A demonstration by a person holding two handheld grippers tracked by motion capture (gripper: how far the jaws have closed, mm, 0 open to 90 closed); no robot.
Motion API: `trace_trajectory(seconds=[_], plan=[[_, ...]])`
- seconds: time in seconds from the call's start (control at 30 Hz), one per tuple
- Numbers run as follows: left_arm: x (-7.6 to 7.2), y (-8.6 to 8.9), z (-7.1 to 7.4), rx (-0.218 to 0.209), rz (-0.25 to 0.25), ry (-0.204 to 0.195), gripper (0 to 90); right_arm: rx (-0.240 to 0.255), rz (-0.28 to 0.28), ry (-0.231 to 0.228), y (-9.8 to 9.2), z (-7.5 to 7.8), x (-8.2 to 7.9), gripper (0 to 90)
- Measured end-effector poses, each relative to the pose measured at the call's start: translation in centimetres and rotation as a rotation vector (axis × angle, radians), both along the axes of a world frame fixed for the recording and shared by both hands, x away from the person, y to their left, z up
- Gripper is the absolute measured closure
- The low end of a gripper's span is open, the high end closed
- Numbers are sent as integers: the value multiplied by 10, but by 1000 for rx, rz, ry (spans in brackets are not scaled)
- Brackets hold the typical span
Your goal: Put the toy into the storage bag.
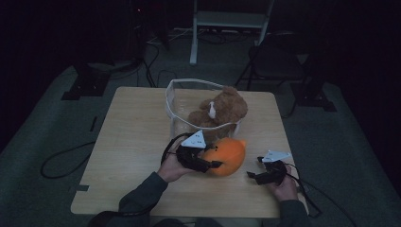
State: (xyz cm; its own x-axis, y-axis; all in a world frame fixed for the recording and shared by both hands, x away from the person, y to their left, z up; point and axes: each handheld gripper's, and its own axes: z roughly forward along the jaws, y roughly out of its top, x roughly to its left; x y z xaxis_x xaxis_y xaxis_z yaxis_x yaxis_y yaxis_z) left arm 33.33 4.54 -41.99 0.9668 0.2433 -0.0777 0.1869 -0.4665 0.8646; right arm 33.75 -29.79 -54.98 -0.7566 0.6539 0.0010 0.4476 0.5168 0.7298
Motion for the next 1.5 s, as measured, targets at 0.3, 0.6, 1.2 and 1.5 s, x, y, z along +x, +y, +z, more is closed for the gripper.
trace_trajectory(seconds=[0.3, 0.6, 1.2, 1.5], plan=[[0, 2, 7, -14, -3, 0, 420, -1, 0, 1, 0, 0, 0, 146], [0, 5, 12, -23, -4, 1, 419, 0, 0, 0, 0, 0, 0, 146], [-1, 8, 27, -46, -12, -20, 419, 0, -1, 1, 0, 0, 0, 146], [-1, 9, 32, -64, -10, -16, 419, -1, 0, 0, 0, 0, 0, 146]])
